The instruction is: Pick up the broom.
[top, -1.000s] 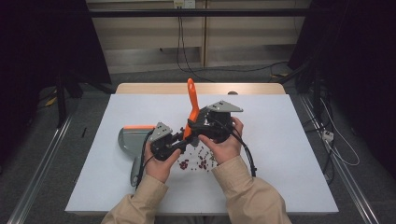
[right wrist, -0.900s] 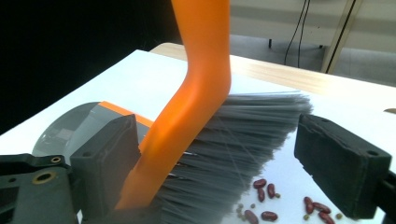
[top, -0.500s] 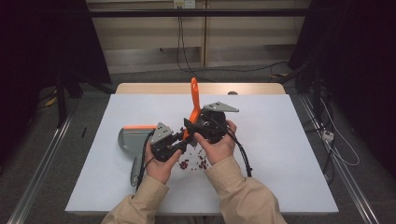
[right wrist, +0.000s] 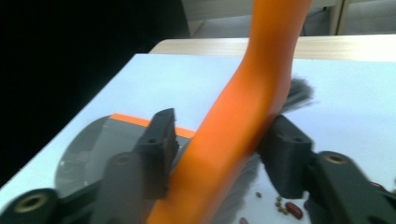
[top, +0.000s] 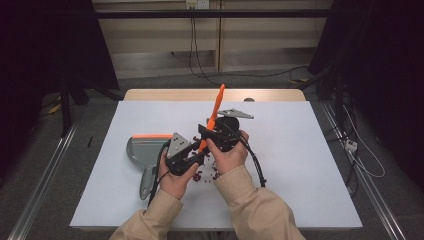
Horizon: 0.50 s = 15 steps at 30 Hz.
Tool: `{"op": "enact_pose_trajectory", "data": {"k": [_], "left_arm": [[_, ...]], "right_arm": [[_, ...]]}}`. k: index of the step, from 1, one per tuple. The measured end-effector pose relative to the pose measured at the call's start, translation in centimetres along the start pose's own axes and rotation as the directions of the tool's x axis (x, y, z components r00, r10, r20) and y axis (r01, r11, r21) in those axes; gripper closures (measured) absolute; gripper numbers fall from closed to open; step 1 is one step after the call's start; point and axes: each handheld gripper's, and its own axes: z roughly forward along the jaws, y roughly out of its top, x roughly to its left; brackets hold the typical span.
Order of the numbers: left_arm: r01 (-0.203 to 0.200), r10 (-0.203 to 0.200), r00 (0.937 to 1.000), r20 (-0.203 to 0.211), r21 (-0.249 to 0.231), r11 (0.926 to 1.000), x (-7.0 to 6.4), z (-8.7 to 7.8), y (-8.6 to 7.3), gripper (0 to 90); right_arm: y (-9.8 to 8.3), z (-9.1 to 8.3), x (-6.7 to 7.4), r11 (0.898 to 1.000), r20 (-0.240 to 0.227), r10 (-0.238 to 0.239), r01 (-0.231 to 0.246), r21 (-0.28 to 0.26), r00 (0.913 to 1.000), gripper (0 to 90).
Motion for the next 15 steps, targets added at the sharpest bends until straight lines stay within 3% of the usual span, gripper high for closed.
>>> {"op": "enact_pose_trajectory", "data": {"k": [1, 3, 5, 6, 8, 11, 15], "left_arm": [[-0.011, 0.011, 0.9999, 0.002, -0.001, 0.9999, -0.1, 0.1, 0.0, 59.3], [0.020, -0.020, 0.9990, 0.039, 0.000, 0.9998, 0.1, 0.3, -0.1, 57.2], [-0.006, 0.006, 0.9997, 0.023, -0.018, 0.9998, 0.3, 0.0, 0.1, 51.6], [0.006, -0.005, 0.9996, 0.029, -0.017, 0.9998, 0.4, -0.1, 0.2, 48.1], [-0.008, 0.008, 0.9999, 0.014, -0.025, 0.9997, 0.7, -0.4, 0.4, 42.5], [0.005, -0.005, 0.9998, 0.021, -0.016, 0.9999, 1.2, -0.7, 0.6, 36.7], [0.023, -0.023, 0.9995, 0.024, -0.015, 0.9996, 2.0, -1.1, 1.0, 27.1]], "right_arm": [[0.0, 0.0, 0.0, 1.000, -0.008, 0.009, -0.009, 0.000, 0.9999, 58.1], [0.2, -0.2, -0.2, 1.000, -0.045, 0.029, -0.029, -0.007, 0.9985, 70.1], [0.6, -0.5, -0.4, 0.999, -0.012, -0.028, 0.028, -0.039, 0.9995, 70.7], [0.7, -0.6, -0.7, 0.999, -0.018, -0.030, 0.029, -0.037, 0.9994, 70.8], [0.9, -0.8, -1.5, 1.000, -0.039, -0.010, 0.009, -0.028, 0.9992, 70.8], [1.2, -1.4, -2.5, 0.999, -0.034, -0.047, 0.046, -0.019, 0.9983, 70.8], [1.5, -2.1, -4.1, 0.999, -0.041, -0.054, 0.054, 0.006, 0.9977, 70.7]]}}
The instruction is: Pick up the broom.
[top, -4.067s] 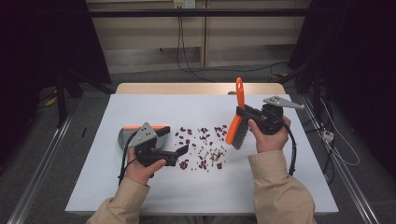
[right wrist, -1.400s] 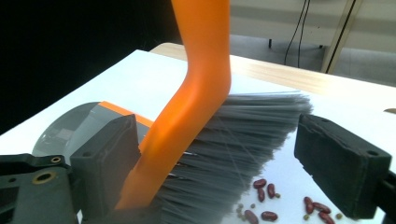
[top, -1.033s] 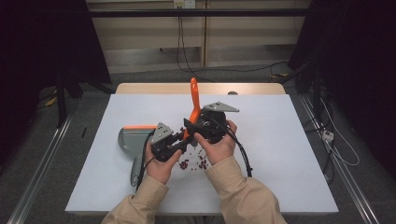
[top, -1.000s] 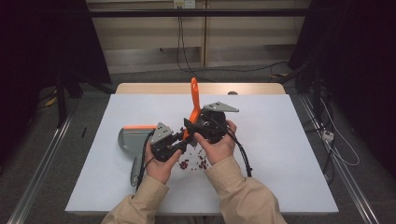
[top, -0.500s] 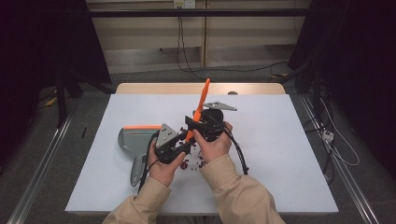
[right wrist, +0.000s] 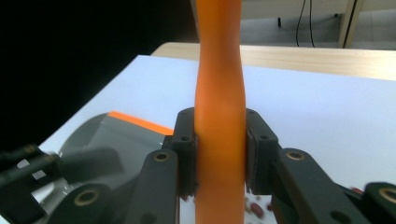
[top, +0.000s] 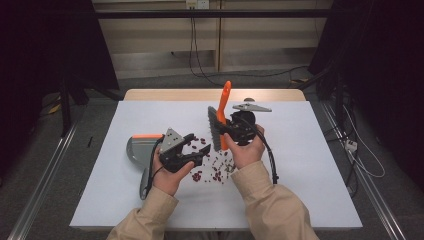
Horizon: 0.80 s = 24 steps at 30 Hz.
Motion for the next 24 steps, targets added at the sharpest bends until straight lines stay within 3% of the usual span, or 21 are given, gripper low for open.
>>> {"op": "enact_pose_trajectory", "data": {"k": [11, 24], "left_arm": [[0.015, -0.016, 0.9993, 0.033, 0.015, 0.9998, 1.9, -1.0, 0.5, 14.0], [0.003, -0.006, 0.9980, 0.062, 0.042, 0.9991, 4.0, -2.5, 0.3, 8.7]], "right_arm": [[-0.1, -1.5, -2.4, 0.996, -0.009, -0.065, 0.066, 0.057, 0.9978, 70.7], [-0.7, -2.4, -4.5, 0.991, 0.007, -0.068, 0.067, 0.115, 0.9976, 70.7]]}}
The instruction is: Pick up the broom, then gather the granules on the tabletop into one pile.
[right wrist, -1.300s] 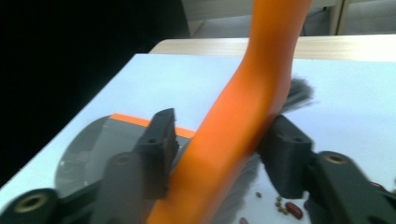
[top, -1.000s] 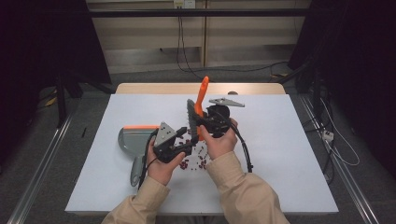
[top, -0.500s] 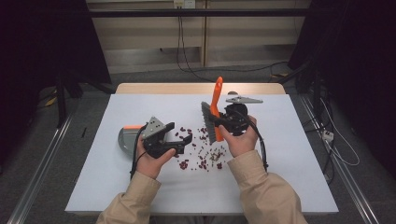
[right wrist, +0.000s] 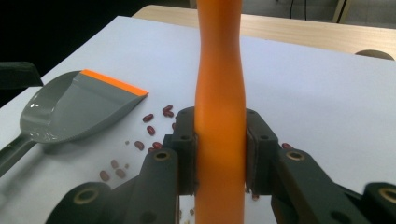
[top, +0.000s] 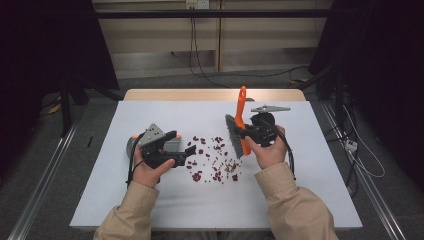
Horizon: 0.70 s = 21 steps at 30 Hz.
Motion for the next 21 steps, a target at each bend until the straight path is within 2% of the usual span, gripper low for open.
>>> {"op": "enact_pose_trajectory", "data": {"k": [4, 8, 21], "left_arm": [[-0.005, 0.005, 1.0000, 0.000, 0.005, 1.0000, 0.6, -0.6, -0.1, 7.2], [0.004, -0.004, 0.9999, -0.010, -0.006, 1.0000, 1.2, -1.2, -0.2, 7.1], [0.004, -0.004, 1.0000, -0.008, 0.011, 0.9999, 2.4, -3.1, -1.2, 6.5]], "right_arm": [[-0.2, -0.1, -0.3, 1.000, -0.014, -0.004, 0.004, 0.005, 0.9999, 70.7], [-0.2, -0.3, -0.5, 1.000, -0.008, -0.011, 0.011, 0.010, 0.9999, 70.6], [-0.3, -0.6, -1.8, 0.998, 0.008, -0.045, 0.044, 0.043, 0.9990, 70.7]]}}
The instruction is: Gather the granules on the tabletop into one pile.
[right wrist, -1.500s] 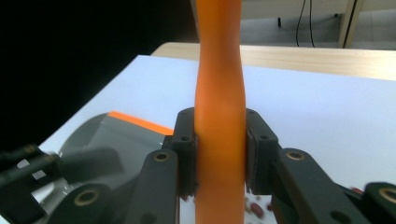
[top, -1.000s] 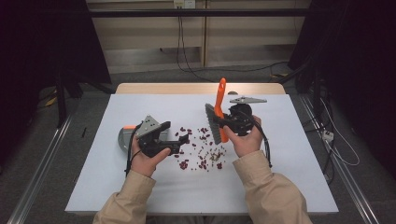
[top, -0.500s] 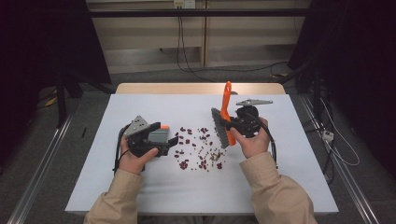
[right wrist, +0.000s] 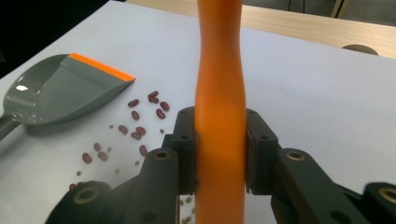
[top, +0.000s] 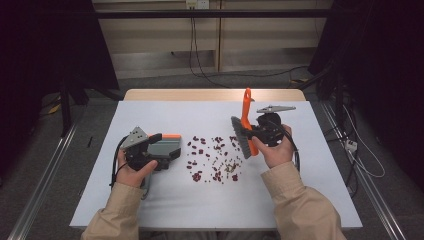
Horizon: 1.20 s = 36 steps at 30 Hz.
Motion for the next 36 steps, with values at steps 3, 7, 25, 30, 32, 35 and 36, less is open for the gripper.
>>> {"op": "enact_pose_trajectory", "data": {"k": [3, 7, 25, 30, 32, 35, 36], "left_arm": [[-0.003, 0.003, 1.0000, 0.000, 0.003, 1.0000, 0.3, -0.4, -0.3, 6.4], [-0.009, 0.009, 0.9999, 0.006, 0.005, 0.9999, 0.7, -0.9, -0.7, 6.3], [-0.007, 0.007, 0.9998, 0.016, 0.003, 1.0000, 1.3, -1.8, -1.7, 6.1], [-0.008, 0.008, 0.9999, 0.009, 0.010, 0.9999, 1.4, -1.8, -1.9, 6.1], [-0.006, 0.006, 1.0000, 0.005, 0.009, 0.9999, 1.4, -1.8, -1.9, 6.1], [-0.009, 0.009, 1.0000, 0.003, 0.010, 0.9999, 1.3, -1.8, -1.9, 6.1], [-0.013, 0.013, 0.9999, 0.003, 0.010, 0.9999, 1.3, -1.8, -1.9, 6.1]], "right_arm": [[0.0, -0.3, -0.4, 1.000, 0.013, -0.013, 0.013, 0.011, 0.9998, 70.7], [-0.2, -0.6, -1.3, 1.000, 0.025, -0.012, 0.012, 0.021, 0.9996, 70.7], [-0.4, 1.3, -5.4, 0.991, 0.114, 0.002, -0.018, 0.136, 0.9935, 70.7], [-0.3, 2.6, -5.4, 0.987, 0.129, -0.010, -0.010, 0.159, 0.9916, 71.0], [-0.3, 3.1, -5.5, 0.986, 0.136, -0.014, -0.009, 0.165, 0.9907, 71.0], [-0.3, 3.6, -5.5, 0.986, 0.145, -0.012, -0.013, 0.169, 0.9894, 71.0], [-0.3, 3.8, -5.6, 0.986, 0.144, -0.011, -0.013, 0.167, 0.9896, 70.9]]}}
